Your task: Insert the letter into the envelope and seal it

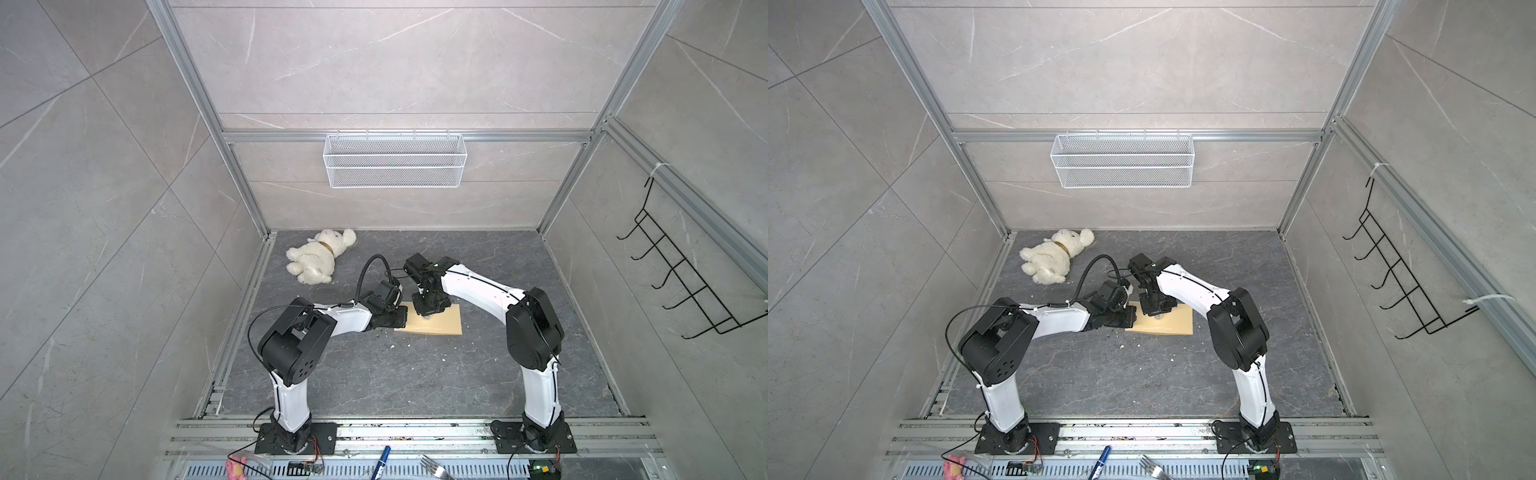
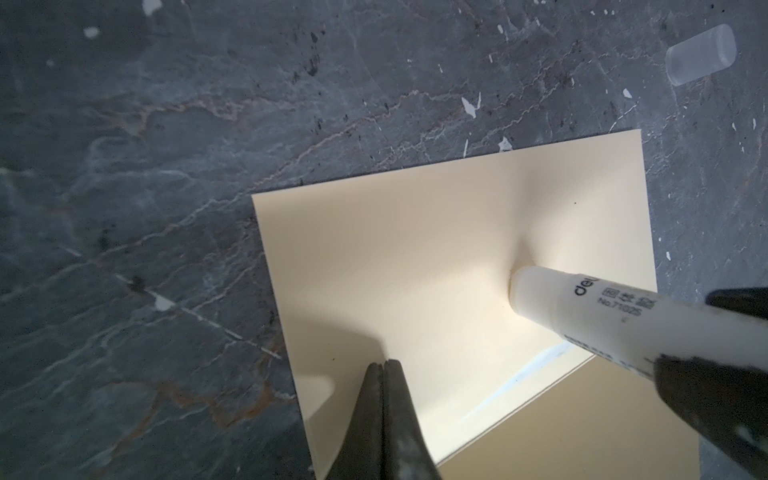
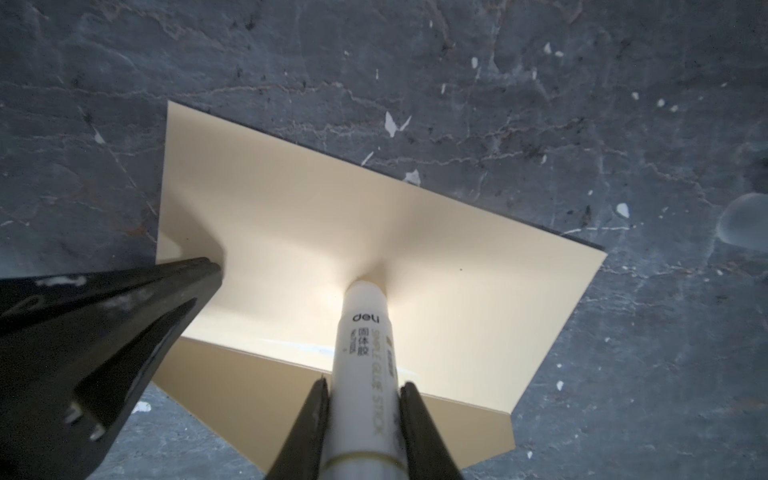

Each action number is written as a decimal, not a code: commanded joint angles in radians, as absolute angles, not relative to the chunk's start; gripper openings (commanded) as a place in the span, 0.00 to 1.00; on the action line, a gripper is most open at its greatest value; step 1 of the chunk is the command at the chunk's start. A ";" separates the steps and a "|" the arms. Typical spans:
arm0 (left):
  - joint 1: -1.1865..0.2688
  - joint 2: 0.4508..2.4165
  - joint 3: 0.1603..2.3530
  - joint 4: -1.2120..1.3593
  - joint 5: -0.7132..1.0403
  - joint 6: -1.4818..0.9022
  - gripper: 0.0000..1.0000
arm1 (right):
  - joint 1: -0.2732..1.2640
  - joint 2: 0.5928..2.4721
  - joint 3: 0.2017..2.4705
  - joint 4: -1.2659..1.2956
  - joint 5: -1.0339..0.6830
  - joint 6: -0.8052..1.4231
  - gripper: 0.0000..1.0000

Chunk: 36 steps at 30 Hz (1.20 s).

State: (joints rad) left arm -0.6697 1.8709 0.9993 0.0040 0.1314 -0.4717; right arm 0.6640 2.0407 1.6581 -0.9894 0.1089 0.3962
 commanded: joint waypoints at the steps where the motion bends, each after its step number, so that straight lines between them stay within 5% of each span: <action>1: -0.673 1.963 0.958 -0.167 0.062 -0.442 0.00 | 0.637 2.013 1.623 -1.048 0.181 0.382 0.00; 36: -0.675 1.970 0.972 -0.172 0.069 -0.432 0.00 | 0.598 1.884 1.678 -1.042 0.097 0.368 0.00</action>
State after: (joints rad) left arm -0.6701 1.8774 1.0157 -0.0158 0.1326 -0.4625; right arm 0.5941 1.8843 1.6493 -1.0130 0.1104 0.3805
